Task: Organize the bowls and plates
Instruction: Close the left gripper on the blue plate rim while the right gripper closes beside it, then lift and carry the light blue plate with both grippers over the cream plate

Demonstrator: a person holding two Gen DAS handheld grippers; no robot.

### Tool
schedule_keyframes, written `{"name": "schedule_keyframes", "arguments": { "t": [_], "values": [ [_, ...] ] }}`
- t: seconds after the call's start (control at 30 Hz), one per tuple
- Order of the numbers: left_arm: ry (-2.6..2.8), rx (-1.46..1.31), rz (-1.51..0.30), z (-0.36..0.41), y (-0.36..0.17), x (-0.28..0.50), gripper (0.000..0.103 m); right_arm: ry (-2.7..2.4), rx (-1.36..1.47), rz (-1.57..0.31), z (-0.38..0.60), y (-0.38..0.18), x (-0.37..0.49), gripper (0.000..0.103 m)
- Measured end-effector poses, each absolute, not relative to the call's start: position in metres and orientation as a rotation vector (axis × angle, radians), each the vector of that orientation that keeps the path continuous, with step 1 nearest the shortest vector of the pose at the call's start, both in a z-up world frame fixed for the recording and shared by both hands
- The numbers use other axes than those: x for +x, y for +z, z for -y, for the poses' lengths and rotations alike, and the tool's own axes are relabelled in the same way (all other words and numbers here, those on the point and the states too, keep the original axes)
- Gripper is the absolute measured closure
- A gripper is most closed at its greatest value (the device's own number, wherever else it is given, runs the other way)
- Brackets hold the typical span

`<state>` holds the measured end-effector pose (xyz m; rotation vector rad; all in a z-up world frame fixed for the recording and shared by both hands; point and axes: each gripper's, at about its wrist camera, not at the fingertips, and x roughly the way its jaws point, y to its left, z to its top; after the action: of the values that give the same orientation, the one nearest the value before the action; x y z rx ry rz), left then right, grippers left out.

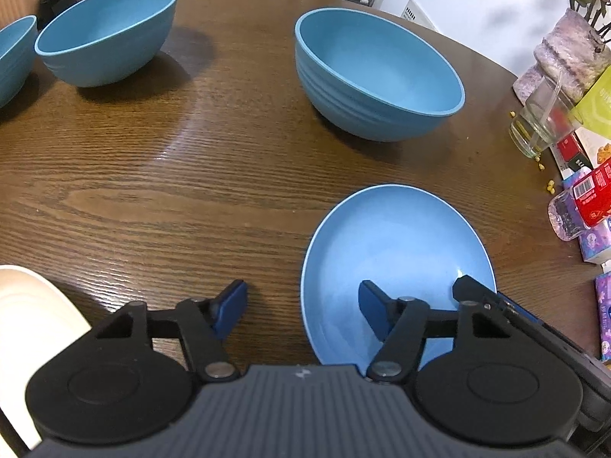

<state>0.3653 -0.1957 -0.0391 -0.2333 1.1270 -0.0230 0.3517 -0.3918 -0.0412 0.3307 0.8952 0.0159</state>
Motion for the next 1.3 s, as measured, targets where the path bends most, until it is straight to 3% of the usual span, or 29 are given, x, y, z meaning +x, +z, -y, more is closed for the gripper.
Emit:
{"name": "schedule_keyframes", "arguments": {
  "t": [0.07,0.3,0.4,0.5,1.3],
  "values": [
    [-0.027,-0.239,-1.128,0.196,-0.039,0.366,0.044,0.024,0.329,-0.897,0.391,-0.042,0.351,0.064],
    [-0.072,-0.244,-1.129,0.198,-0.039,0.365,0.081,0.052,0.347,-0.894,0.391,-0.043,0.350,0.088],
    [-0.064,-0.230,-1.119,0.200,-0.040,0.364,0.088,0.055,0.359,-0.882,0.393,-0.043,0.348,0.091],
    [-0.062,-0.228,-1.114,0.199,-0.040,0.364,0.089,0.044,0.362,-0.873,0.394,-0.043,0.347,0.095],
    [-0.079,-0.186,-1.073,0.202,-0.026,0.338,0.089,0.044,0.361,-0.795,0.391,-0.034,0.325,0.097]
  ]
}}
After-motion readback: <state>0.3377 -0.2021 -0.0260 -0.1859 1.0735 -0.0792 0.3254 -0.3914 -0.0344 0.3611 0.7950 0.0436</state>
